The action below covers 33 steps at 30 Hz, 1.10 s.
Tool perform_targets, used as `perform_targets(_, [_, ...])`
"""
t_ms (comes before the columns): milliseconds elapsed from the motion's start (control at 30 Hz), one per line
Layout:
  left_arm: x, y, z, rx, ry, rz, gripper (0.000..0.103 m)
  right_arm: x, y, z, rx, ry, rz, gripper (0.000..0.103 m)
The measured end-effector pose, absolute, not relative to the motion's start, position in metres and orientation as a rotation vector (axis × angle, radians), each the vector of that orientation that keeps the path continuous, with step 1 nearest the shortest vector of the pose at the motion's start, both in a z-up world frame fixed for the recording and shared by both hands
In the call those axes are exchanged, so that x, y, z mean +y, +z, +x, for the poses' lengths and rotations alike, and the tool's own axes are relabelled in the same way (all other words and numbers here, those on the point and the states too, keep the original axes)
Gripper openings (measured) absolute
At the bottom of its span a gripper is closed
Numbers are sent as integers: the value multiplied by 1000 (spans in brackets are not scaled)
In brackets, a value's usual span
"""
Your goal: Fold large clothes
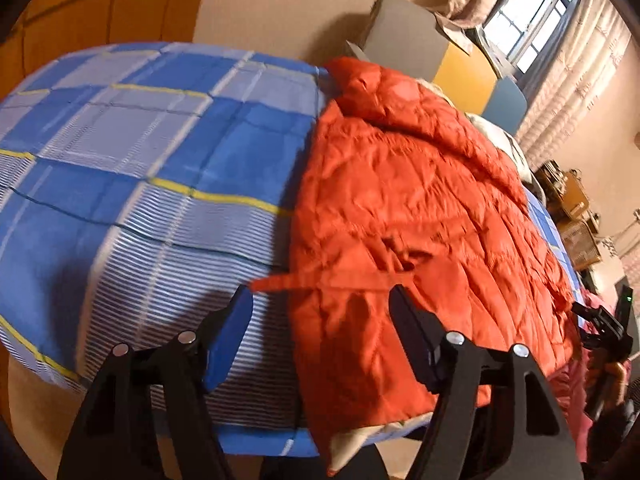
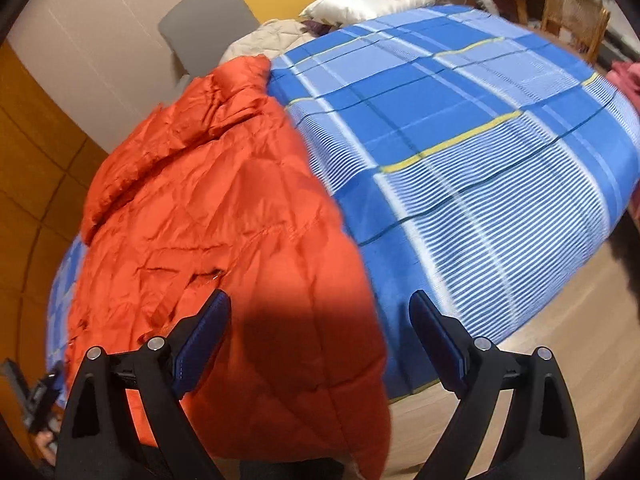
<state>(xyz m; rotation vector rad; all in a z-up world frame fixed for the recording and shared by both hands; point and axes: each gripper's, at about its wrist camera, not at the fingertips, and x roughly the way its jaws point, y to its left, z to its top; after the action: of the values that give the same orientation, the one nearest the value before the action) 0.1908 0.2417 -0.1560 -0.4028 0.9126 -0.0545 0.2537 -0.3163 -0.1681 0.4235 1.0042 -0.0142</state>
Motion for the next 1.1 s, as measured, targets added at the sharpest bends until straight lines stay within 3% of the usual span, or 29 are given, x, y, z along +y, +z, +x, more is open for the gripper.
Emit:
perform_targets(67, [236,-160,194,936,-70,-396,64,-314,-172,252,1015,20,432,82])
perform_targets(133, [229,-163,197,968,-83,-388,54,-309,-173,250,1023,37,427,77])
perform_targets(333, [222,-168,204,988,-90,-371,51,-303,-170,247,1028,70,376,57])
perform_targets(467, [220,-169,203,974,-106,-364,25,-295,-167,247,1028,91,327,35])
perform_targets(533, [218,-167,202,965,-116,-362,14,-291,-164,246,1026,99,299,29])
perform_targets(667, [214,-161,197,952,-131,-330,8,-290,-157,243,1014,103,279,18])
perform_targets(1100, [222,-153,161,955,-159,-306,7,-290,-144,216,1034,160,190,16])
